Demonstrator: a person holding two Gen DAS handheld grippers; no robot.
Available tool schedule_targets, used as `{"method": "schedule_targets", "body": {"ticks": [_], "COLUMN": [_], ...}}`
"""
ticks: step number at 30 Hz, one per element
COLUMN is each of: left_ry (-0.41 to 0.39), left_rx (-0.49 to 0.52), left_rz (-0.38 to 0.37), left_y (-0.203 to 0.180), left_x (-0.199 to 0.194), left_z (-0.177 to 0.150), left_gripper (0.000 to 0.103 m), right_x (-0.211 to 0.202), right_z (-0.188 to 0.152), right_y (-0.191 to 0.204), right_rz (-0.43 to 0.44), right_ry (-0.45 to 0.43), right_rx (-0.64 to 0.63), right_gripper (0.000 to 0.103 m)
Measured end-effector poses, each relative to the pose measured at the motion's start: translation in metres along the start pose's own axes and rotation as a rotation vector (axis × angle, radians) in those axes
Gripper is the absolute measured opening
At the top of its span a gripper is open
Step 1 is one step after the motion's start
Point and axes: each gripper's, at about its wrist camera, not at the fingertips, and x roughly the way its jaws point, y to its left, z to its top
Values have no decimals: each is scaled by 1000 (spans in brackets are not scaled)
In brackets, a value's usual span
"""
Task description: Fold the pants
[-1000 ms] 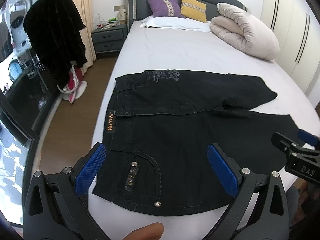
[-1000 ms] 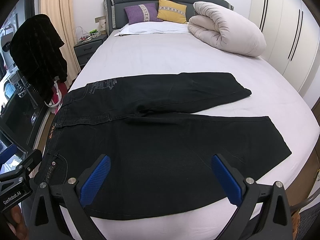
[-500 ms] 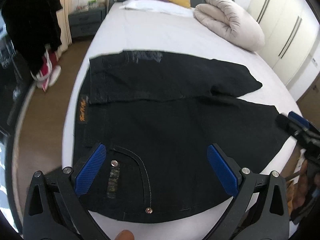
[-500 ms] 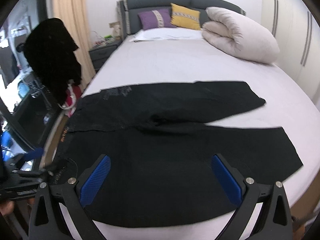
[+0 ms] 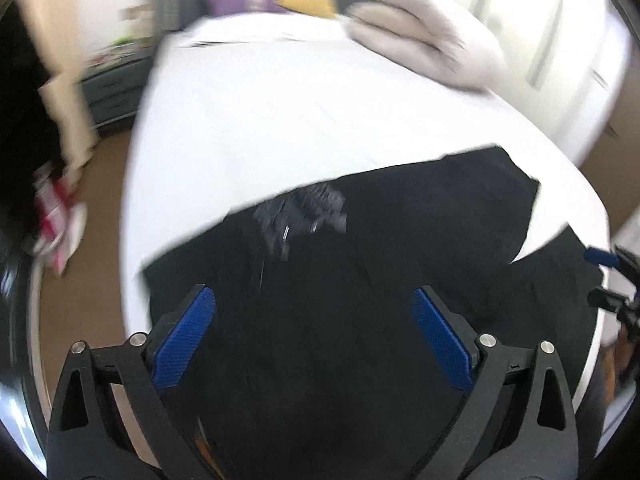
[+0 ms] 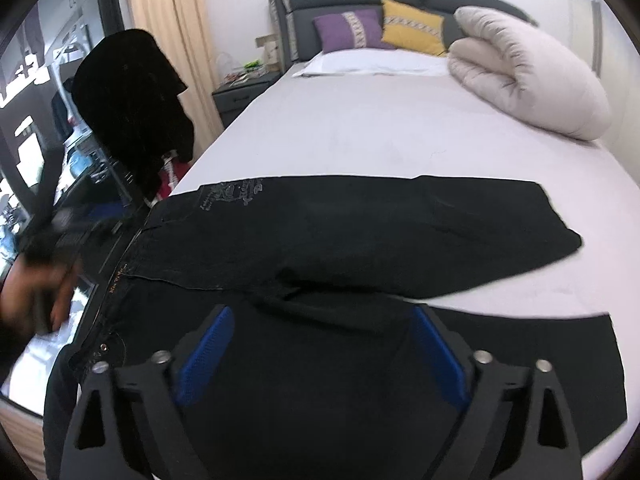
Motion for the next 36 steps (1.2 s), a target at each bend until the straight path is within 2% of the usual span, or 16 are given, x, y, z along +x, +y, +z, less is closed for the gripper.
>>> {"method": "schedule_targets", "body": {"ticks": [2, 6, 8, 11, 13, 14, 15, 17, 19, 21, 23, 27, 30, 34, 36], "left_ry": [81, 213, 266, 301, 339, 358, 378, 395, 396, 403, 406, 381, 311, 195, 145], "left_rx": [48, 148, 145, 133, 125, 129, 139, 162, 142, 121, 102, 95, 98, 122, 149], "left_rz": [-75, -122, -146, -167, -191, -194, -194, -189, -183, -154, -154, -142, -124, -88, -64], "left_y": [25, 48, 64, 85, 97, 101, 103, 103, 106, 110, 115, 115, 117, 106, 101], "left_x": [38, 92, 114, 136, 147, 154, 160, 165, 169, 172, 173, 172, 155, 121, 106], "left_z": [32, 66, 78, 88, 88, 87, 86, 80, 80, 82, 84, 82, 77, 60, 53], "left_gripper": [92, 86, 82, 76, 64, 52, 45, 45, 41, 30, 26, 9, 7, 7, 7], "right_x": [7, 20, 28, 40, 47, 50, 52, 57, 62, 67, 72, 84, 99, 128, 143], "right_z": [8, 16, 18, 23, 27, 29, 32, 36, 42, 50, 56, 73, 89, 120, 136], "right_y": [-11, -25, -26, -29, -30, -29, -26, -23, -19, -13, -9, -4, 0, 16, 26], "right_rz": [44, 116, 141, 170, 189, 200, 212, 220, 222, 234, 238, 246, 249, 223, 208], "right_ry": [18, 47, 65, 90, 103, 109, 110, 110, 112, 115, 116, 113, 118, 137, 141], "right_rx": [-37, -129, -160, -189, -207, -218, -231, -246, -260, -282, -295, -301, -317, -418, -482], "right_gripper": [81, 78, 72, 70, 67, 65, 64, 64, 63, 60, 60, 58, 55, 46, 46]}}
